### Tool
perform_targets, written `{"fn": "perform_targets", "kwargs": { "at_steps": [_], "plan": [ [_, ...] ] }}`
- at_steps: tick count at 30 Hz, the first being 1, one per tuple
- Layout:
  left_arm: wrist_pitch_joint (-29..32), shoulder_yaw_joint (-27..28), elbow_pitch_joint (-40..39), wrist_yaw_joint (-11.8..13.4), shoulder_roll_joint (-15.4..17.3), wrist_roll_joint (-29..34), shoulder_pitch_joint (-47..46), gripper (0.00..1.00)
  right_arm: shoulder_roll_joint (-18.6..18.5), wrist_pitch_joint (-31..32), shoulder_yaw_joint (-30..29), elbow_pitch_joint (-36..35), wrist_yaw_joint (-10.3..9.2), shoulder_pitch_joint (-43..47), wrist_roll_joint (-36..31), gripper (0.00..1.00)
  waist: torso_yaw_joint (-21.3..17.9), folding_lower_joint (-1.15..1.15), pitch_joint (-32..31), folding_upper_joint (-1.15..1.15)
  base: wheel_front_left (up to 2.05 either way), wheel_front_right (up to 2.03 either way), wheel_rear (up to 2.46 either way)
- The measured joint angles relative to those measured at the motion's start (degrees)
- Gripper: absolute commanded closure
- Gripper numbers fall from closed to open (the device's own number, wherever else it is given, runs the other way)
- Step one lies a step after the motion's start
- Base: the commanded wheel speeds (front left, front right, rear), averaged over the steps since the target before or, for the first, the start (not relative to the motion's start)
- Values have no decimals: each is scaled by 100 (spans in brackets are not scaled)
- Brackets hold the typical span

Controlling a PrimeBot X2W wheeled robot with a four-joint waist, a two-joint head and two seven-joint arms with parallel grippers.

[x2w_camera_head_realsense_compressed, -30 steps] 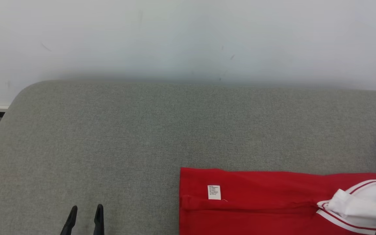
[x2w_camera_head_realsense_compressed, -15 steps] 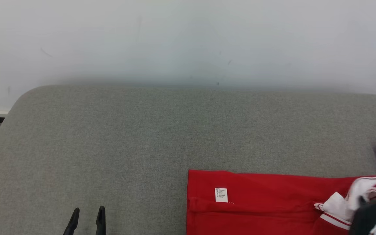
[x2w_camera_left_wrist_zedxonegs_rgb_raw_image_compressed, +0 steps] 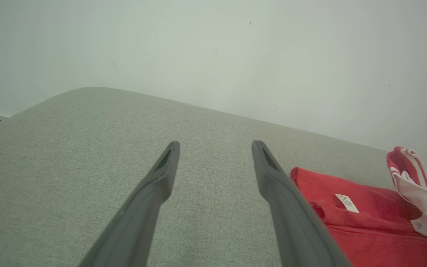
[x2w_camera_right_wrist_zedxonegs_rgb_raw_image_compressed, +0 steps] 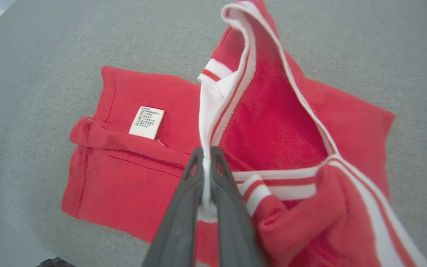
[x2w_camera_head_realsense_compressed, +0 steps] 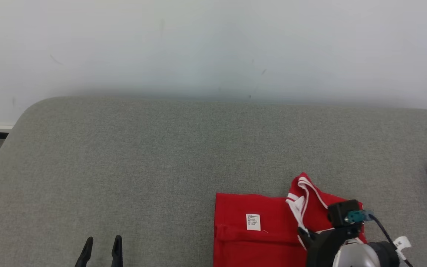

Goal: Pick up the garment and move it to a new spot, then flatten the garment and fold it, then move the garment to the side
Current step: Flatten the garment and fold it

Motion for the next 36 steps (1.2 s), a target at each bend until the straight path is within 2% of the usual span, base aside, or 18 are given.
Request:
{"fn": "perform_targets", "kwargs": {
  "at_steps": [15,25,26,27,28,29,32,36],
  "plan": [
    [0,-90,49,0,33,-60,-19,0,3,-753,1482,1633,0,-747,899,100,234,0,12,0,0,0,0],
    [0,-131,91,0,36,-62,-18,0,3,-1029,1890,2254,0,-1126,1174,100,356,0,-25,0,0,0,0],
    [0,-141,97,0,37,-62,-18,0,3,-1038,1938,2304,0,-1163,1213,93,365,0,-31,0,0,0,0],
    [0,-153,102,0,37,-62,-18,0,2,-1048,1993,2358,0,-1190,1241,93,375,0,-36,0,0,0,0],
    [0,-166,109,0,38,-60,-19,0,1,-1059,2046,2416,-1,-1207,1283,41,384,0,-43,0,0,0,0],
    [0,-175,115,0,40,-60,-19,0,2,-1081,2069,2451,0,-1213,1326,0,392,0,-52,0,0,0,0],
    [0,-179,135,0,66,-62,-19,0,2,-1215,2168,2402,0,-1248,1663,0,407,0,-79,0,0,0,0],
    [0,-149,145,0,103,-74,-14,0,10,-1401,2217,2005,0,-1263,2038,0,398,-1,-123,0,0,0,0]
  ]
}}
